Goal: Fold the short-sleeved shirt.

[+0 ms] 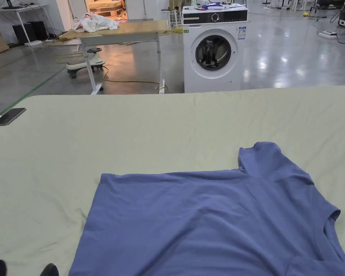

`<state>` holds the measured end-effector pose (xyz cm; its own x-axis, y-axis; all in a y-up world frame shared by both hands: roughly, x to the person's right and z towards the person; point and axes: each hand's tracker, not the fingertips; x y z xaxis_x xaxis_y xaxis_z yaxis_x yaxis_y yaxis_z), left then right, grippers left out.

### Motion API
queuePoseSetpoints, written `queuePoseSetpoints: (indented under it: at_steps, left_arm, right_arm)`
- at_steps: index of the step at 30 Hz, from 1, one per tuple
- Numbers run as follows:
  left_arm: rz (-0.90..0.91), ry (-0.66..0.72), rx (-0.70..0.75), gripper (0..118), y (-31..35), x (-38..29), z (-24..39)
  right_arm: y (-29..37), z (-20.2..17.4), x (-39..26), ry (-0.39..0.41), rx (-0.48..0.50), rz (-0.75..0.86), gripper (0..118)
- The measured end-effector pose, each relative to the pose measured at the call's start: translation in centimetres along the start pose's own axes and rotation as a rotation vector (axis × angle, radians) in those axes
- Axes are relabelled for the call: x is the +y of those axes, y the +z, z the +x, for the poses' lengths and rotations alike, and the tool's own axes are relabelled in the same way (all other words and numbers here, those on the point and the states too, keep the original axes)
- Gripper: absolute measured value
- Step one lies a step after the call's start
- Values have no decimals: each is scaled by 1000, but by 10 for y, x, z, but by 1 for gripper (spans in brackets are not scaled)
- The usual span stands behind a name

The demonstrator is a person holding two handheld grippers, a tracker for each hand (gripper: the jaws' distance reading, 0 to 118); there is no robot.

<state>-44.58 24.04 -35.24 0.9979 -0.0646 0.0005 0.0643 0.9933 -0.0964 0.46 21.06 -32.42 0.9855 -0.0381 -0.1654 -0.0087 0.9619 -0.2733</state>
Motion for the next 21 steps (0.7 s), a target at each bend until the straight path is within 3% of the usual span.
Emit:
queuePoseSetpoints:
  at_steps: [2, 4, 12, 13, 14, 15, 16, 17, 21]
  left_arm:
    - [-11, 7, -16, 13, -1, -1, 2]
    - [-6, 7, -18, 0, -1, -4, 2]
    - [-99, 0, -8, 0, -10, -21, -10]
    - [-143, 35, 11, 2, -12, -28, -16]
    - [-188, 74, 27, 15, -15, -37, -25]
    - [-285, 123, 39, 47, -18, -51, -33]
    - [-368, 143, 90, 70, -20, -67, -41]
    - [-415, 140, 118, 78, -22, -84, -48]
    - [-548, 197, 80, 78, -31, -146, -60]
  right_arm:
    - [0, -4, -2, 9, 9, -6, 1]
    - [-1, -6, -4, 7, 20, -14, 0]
    - [3, -5, -8, 17, 19, -11, 0]
    - [3, -3, -9, 15, 16, -17, 0]
    - [1, -7, -5, 7, 10, -18, 0]
    - [2, -5, -6, -10, 11, -21, 0]
    - [1, -3, -8, -28, 15, -30, 0]
    - [1, -2, -11, -40, 11, -37, 0]
    - [-2, -2, -13, -78, 16, -76, 0]
